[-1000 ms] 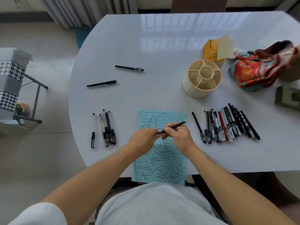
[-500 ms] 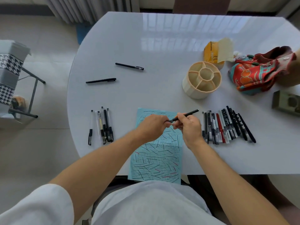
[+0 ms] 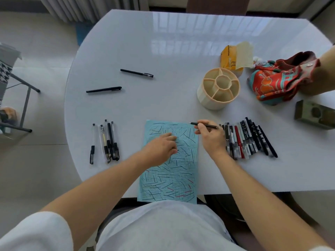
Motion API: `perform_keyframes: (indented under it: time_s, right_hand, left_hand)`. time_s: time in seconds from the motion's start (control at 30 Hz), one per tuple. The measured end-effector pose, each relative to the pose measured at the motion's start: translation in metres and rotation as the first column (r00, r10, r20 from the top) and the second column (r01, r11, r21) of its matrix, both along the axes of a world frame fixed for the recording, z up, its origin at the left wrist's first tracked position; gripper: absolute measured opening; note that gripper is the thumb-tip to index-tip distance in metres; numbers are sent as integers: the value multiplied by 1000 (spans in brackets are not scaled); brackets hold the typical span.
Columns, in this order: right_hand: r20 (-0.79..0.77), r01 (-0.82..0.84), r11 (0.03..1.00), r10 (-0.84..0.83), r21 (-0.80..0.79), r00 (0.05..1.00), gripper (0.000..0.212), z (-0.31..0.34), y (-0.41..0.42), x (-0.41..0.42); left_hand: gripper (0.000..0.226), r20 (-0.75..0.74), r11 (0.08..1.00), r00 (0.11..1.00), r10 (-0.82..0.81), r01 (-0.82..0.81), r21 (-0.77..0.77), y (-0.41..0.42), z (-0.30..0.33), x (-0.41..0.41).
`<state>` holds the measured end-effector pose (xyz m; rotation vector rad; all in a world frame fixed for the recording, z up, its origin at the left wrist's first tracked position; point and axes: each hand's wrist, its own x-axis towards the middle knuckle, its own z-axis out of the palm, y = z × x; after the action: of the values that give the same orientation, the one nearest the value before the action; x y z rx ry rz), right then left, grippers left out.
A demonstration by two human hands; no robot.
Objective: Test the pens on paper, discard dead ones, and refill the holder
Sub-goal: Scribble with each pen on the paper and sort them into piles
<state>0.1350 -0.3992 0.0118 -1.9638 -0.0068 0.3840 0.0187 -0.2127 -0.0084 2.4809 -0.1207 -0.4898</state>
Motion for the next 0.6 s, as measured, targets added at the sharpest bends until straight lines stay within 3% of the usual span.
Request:
perform_keyframes:
  time_s: [0.3,0.47,0.6]
  right_hand:
    - [197,-99,976,137,-195,971,12,-18,8,-17]
    - [278,41,952,48,-304,959,15,-18,-2,1]
    - [184,55,983,-22,-177,983,14,-14,-6,3]
  left_hand:
    - [29,25,997,997,70,-71,42,-4,-13,-10]
    - [31,15,996,996,90,-91,22,-3,-7,-8]
    - [30,-11,995,995,96,-96,19,-4,-3,-8]
